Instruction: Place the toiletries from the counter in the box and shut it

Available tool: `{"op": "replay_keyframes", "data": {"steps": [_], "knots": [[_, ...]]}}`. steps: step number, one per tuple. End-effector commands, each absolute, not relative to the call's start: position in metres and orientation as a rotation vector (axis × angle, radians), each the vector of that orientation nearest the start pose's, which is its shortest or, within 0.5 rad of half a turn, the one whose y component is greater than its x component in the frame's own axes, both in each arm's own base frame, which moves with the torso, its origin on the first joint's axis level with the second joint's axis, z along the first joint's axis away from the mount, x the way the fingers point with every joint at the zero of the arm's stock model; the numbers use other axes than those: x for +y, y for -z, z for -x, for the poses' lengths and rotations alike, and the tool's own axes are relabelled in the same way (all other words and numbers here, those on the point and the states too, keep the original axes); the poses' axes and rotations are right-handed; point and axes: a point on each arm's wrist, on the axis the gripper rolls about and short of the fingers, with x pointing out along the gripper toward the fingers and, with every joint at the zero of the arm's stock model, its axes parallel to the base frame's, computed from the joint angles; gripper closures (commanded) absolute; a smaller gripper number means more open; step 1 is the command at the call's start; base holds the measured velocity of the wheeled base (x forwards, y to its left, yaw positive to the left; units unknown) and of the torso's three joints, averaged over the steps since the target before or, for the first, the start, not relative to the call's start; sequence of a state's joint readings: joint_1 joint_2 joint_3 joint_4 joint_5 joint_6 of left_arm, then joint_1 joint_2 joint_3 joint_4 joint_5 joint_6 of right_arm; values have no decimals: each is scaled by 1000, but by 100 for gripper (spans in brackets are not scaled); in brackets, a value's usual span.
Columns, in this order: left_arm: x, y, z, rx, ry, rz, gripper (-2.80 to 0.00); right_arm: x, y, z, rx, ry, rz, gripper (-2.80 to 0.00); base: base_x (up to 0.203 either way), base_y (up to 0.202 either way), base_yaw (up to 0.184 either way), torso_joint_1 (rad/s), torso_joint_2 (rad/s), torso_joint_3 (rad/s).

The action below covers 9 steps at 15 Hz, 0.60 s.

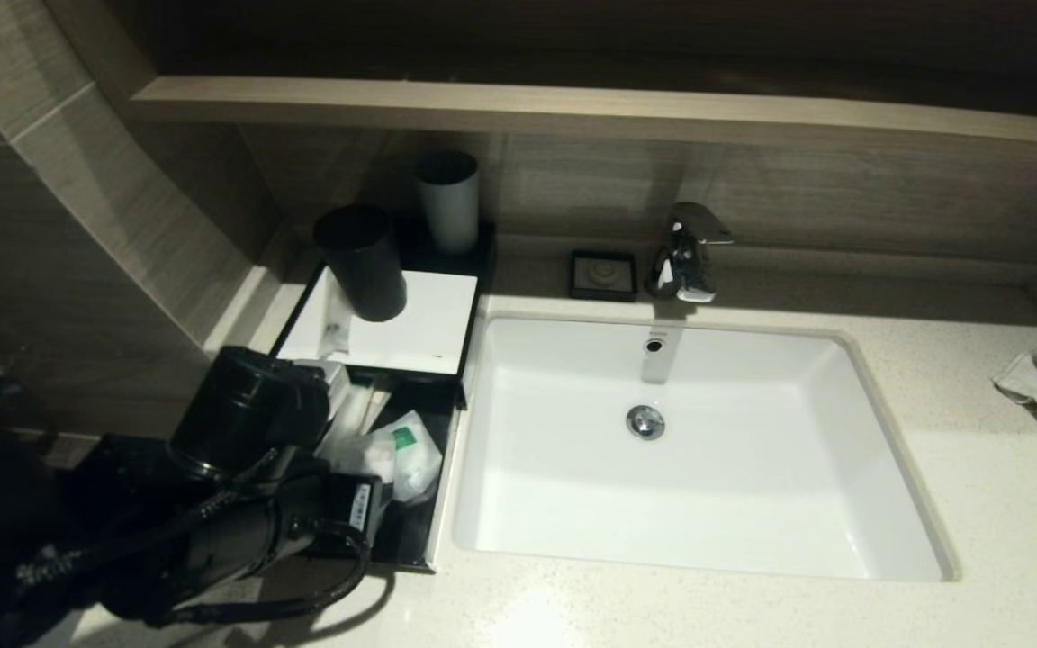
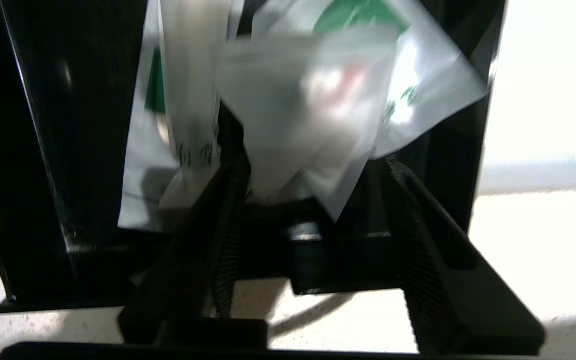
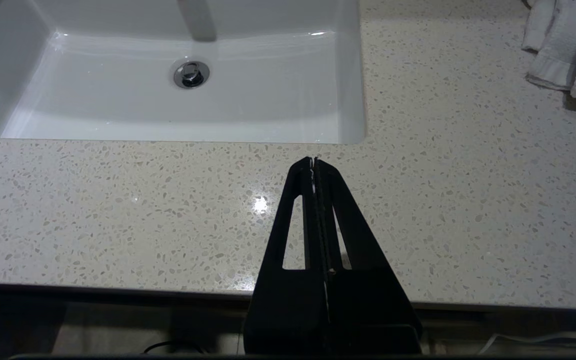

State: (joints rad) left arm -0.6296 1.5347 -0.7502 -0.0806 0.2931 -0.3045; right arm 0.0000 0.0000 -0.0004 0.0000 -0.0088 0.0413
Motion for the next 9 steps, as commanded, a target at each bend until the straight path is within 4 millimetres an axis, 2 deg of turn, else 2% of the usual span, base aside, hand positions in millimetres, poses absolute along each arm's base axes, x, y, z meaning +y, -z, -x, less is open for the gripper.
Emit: {"op": "replay_keyframes", "data": {"steps": [1, 5, 6, 9], "knots": [[-139, -178, -203, 613, 227, 7, -280, 0, -75, 23, 0, 8, -41, 0, 0, 0, 0, 0, 0, 0], [-137, -207, -201, 515, 231, 55, -280, 0, -75, 23, 0, 9, -41, 0, 0, 0, 0, 0, 0, 0], [-136, -210, -202, 496, 202, 55, 0, 0, -75, 23, 0, 8, -41, 0, 0, 0, 0, 0, 0, 0], [-135, -221, -213, 460, 169, 74, 0, 0, -75, 23, 0, 8, -41, 0, 0, 0, 0, 0, 0, 0]]}}
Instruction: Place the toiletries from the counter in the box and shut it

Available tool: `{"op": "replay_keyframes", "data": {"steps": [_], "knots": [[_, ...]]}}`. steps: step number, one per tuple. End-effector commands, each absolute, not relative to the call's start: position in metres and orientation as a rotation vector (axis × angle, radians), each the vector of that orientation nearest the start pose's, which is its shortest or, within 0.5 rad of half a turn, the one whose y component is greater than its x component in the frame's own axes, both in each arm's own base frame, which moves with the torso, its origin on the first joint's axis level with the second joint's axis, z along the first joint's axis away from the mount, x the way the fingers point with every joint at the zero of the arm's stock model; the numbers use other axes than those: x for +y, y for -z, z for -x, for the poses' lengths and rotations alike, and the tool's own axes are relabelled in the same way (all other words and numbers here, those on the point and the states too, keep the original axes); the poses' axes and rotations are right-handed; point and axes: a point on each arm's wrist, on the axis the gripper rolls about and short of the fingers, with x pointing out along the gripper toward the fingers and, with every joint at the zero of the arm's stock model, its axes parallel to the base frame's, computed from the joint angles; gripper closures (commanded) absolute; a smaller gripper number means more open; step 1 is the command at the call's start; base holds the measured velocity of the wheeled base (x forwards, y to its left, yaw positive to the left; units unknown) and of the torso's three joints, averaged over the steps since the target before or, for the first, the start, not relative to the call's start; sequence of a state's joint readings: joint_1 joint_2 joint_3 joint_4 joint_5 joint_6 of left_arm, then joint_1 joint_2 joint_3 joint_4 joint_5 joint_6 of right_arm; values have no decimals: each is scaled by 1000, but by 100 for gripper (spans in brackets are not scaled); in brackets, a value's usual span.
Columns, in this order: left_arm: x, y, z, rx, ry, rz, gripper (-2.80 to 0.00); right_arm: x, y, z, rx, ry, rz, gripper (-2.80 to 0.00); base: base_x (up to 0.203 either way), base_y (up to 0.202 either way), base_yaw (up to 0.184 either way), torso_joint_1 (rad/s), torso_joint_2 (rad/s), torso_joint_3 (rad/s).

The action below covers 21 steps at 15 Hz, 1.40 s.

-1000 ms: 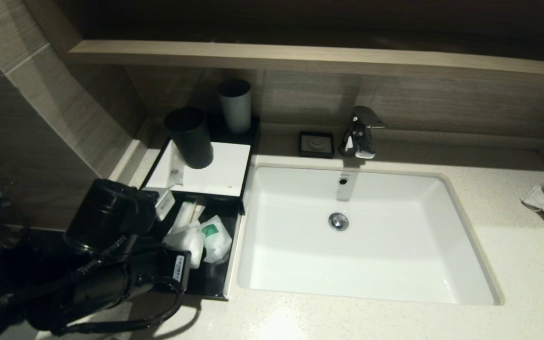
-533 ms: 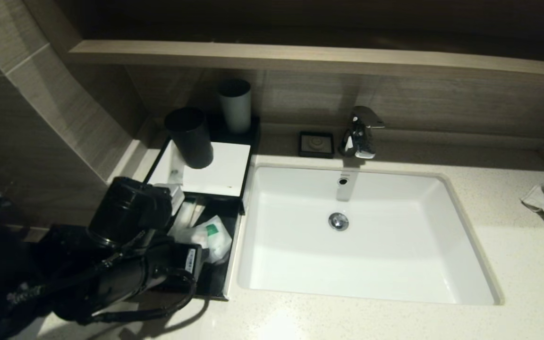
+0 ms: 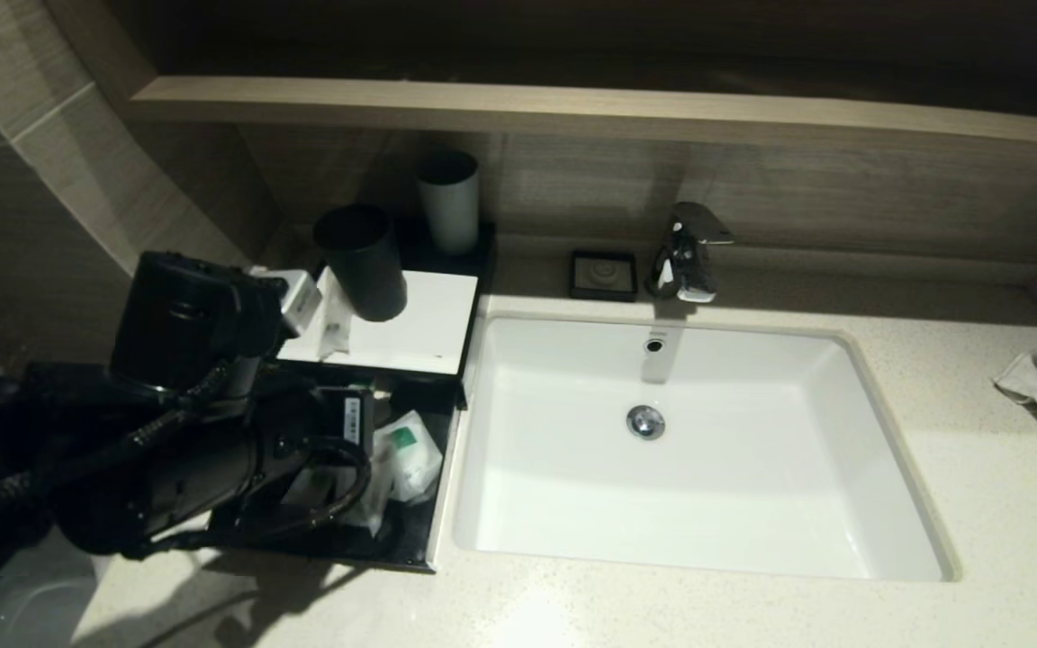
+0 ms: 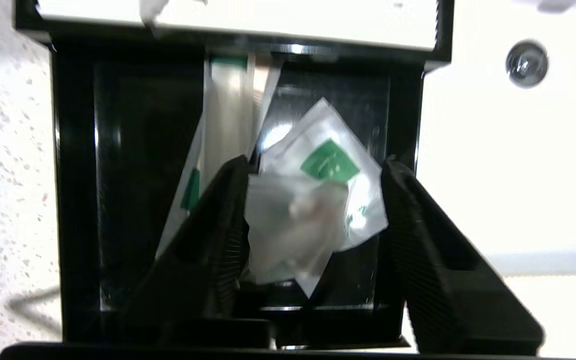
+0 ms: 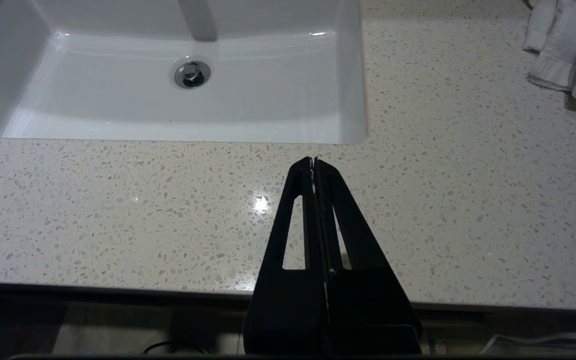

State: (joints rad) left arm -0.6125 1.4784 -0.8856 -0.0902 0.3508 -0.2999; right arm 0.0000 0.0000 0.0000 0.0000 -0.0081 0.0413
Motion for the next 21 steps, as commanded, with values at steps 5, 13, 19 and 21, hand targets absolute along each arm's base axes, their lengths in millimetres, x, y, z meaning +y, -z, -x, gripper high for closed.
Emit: {"op": "replay_keyframes", "data": {"steps": [5, 13, 19, 21], "knots": [[-132, -218, -246, 465, 82, 80, 0, 0, -75, 23, 0, 8, -41, 0, 0, 0, 0, 0, 0, 0], [-132, -226, -269, 420, 4, 93, -280, 0, -75, 23, 0, 8, -41, 0, 0, 0, 0, 0, 0, 0], [-132, -223, -282, 417, -38, 89, -280, 0, -75, 23, 0, 9, -41, 0, 0, 0, 0, 0, 0, 0], [-133, -223, -283, 416, -39, 91, -280, 0, -75, 23, 0, 8, -41, 0, 0, 0, 0, 0, 0, 0]]}}
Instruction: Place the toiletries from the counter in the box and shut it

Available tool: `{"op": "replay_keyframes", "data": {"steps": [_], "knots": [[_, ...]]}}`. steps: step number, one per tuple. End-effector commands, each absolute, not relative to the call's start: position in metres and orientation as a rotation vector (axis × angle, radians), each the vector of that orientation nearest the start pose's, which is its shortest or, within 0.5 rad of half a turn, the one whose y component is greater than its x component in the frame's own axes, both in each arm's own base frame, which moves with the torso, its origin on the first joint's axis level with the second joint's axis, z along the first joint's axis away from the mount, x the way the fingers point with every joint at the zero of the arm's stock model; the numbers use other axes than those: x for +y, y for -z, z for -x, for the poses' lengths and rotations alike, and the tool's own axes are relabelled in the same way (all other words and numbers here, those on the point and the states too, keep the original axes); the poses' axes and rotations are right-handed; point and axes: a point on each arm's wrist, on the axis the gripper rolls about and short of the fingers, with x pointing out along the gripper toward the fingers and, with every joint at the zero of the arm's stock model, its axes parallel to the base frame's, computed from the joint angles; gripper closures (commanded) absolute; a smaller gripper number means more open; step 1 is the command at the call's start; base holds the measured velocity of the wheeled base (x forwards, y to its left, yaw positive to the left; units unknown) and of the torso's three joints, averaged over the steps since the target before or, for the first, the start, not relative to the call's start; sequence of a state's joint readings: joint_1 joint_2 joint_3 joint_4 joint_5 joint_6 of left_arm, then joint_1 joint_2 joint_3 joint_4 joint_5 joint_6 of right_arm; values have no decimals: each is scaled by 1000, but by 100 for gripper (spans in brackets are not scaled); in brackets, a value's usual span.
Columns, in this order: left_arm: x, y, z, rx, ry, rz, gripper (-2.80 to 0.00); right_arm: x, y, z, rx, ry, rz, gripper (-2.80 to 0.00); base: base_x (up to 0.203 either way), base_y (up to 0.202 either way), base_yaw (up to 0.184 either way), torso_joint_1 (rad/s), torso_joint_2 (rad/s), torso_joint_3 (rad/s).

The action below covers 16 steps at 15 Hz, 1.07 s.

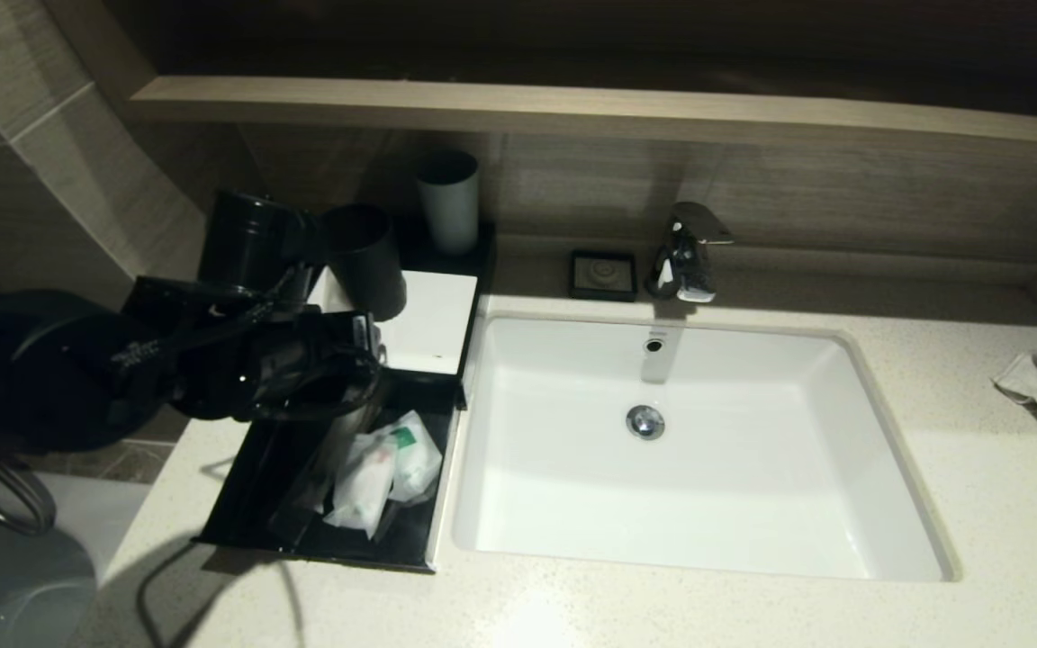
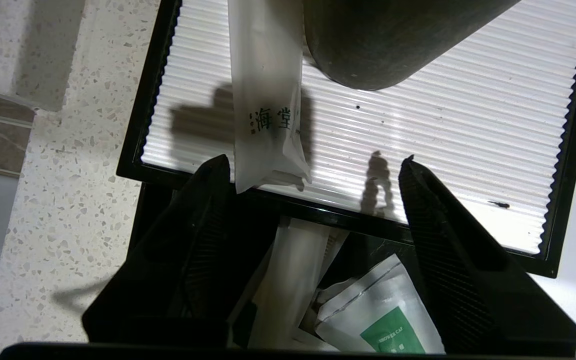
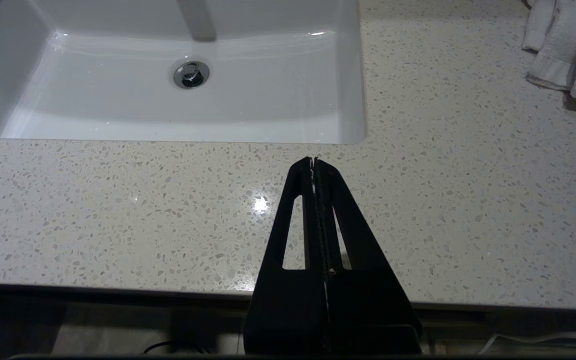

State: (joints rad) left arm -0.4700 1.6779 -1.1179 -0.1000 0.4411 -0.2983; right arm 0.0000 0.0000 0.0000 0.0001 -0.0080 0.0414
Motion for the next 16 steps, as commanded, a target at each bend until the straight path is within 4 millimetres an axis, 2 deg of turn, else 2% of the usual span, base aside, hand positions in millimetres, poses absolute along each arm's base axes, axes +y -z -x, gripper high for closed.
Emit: {"op": "replay_keyframes", "data": {"steps": [1, 8, 16], "knots": [[-134, -221, -287, 421, -43, 91, -280, 0, -75, 23, 0, 8, -41, 0, 0, 0, 0, 0, 0, 0], [-124, -219, -302, 418, -91, 107, -280, 0, -75, 23, 0, 8, -41, 0, 0, 0, 0, 0, 0, 0], [-123, -213, -309, 420, -104, 117, -280, 0, -75, 23, 0, 9, -41, 0, 0, 0, 0, 0, 0, 0]]}}
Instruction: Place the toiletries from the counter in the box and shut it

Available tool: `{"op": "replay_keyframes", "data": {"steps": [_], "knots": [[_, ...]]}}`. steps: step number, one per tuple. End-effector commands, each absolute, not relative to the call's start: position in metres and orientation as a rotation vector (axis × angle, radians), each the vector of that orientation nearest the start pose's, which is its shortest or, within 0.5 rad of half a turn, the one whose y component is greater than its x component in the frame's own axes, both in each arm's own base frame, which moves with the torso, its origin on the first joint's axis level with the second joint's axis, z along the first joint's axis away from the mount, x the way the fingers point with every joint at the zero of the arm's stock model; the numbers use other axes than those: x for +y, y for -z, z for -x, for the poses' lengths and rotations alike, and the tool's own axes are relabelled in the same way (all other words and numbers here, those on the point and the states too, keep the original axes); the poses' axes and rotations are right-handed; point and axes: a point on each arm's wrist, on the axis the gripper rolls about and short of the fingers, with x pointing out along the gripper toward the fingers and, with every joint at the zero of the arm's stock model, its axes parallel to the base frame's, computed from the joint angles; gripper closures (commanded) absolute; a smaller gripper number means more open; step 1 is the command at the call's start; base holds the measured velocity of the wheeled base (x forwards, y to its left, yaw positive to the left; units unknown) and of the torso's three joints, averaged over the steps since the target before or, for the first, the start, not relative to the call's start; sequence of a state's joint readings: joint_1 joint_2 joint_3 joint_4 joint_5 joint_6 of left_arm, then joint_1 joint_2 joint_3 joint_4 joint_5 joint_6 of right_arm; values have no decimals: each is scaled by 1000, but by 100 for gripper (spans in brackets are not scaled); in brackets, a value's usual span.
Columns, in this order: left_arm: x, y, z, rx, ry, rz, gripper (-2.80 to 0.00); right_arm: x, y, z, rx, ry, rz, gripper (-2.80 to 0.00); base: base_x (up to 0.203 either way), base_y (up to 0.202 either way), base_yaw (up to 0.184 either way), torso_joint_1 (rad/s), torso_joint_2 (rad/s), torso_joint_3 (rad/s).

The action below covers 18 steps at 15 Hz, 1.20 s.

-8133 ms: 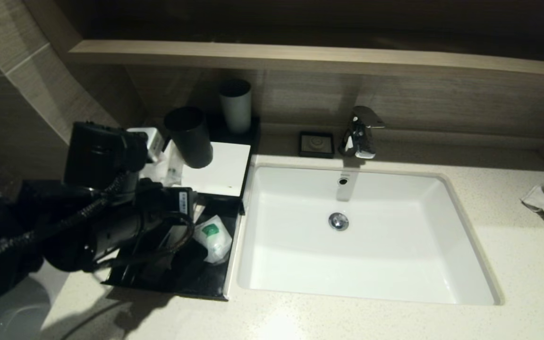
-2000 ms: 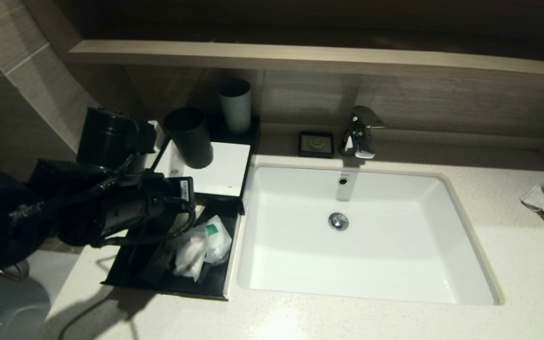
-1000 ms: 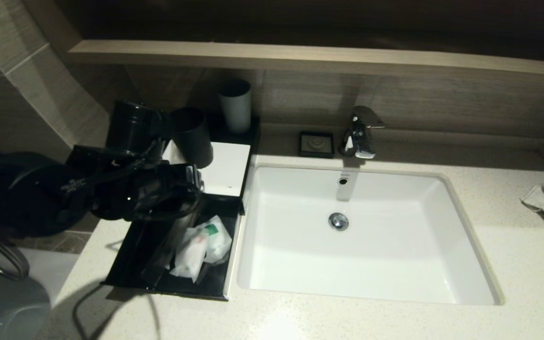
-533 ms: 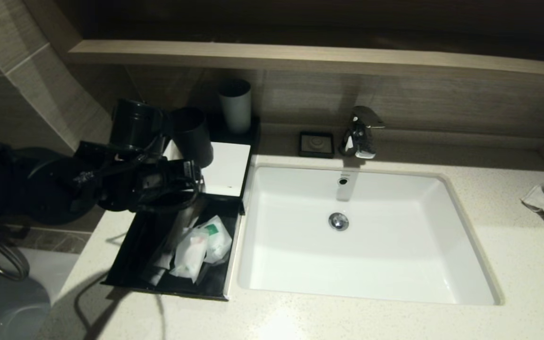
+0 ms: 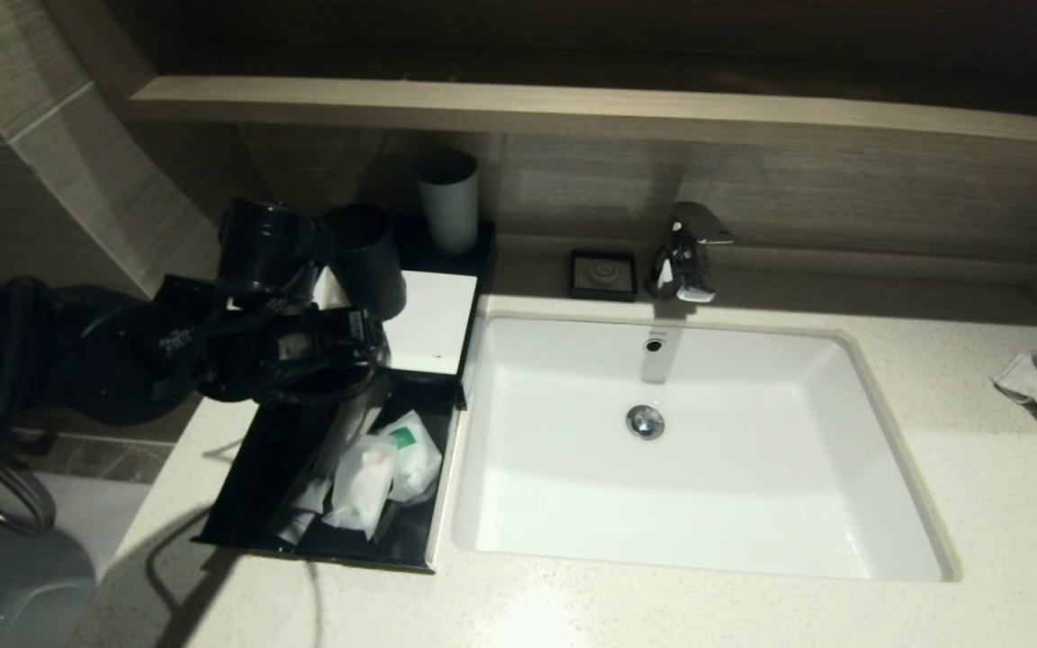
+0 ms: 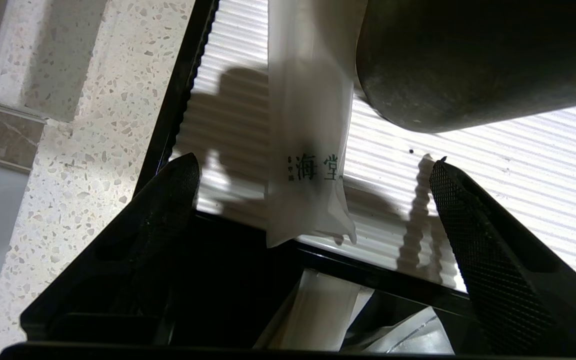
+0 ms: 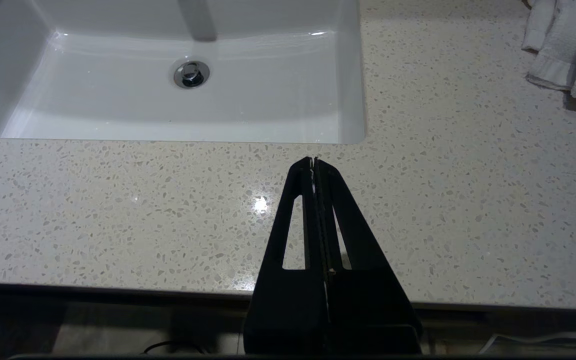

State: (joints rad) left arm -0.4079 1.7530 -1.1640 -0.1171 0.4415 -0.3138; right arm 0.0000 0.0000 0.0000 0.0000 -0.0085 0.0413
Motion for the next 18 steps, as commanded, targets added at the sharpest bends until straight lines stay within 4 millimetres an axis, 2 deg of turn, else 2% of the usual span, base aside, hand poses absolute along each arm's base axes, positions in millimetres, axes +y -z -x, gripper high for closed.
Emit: {"op": "replay_keyframes", "data": {"steps": [1, 2, 10, 14, 18], "knots": [[-122, -212, -310, 420, -109, 119, -280, 0, -75, 23, 0, 8, -41, 0, 0, 0, 0, 0, 0, 0], [-121, -212, -311, 419, -113, 121, 0, 0, -75, 23, 0, 9, -41, 0, 0, 0, 0, 0, 0, 0], [-117, -210, -312, 423, -122, 124, 0, 0, -75, 23, 0, 8, -41, 0, 0, 0, 0, 0, 0, 0], [-107, -220, -310, 394, -145, 139, 0, 0, -75, 23, 0, 8, -41, 0, 0, 0, 0, 0, 0, 0], [-96, -240, -290, 348, -139, 156, 0, 0, -75, 23, 0, 8, -41, 0, 0, 0, 0, 0, 0, 0]]}}
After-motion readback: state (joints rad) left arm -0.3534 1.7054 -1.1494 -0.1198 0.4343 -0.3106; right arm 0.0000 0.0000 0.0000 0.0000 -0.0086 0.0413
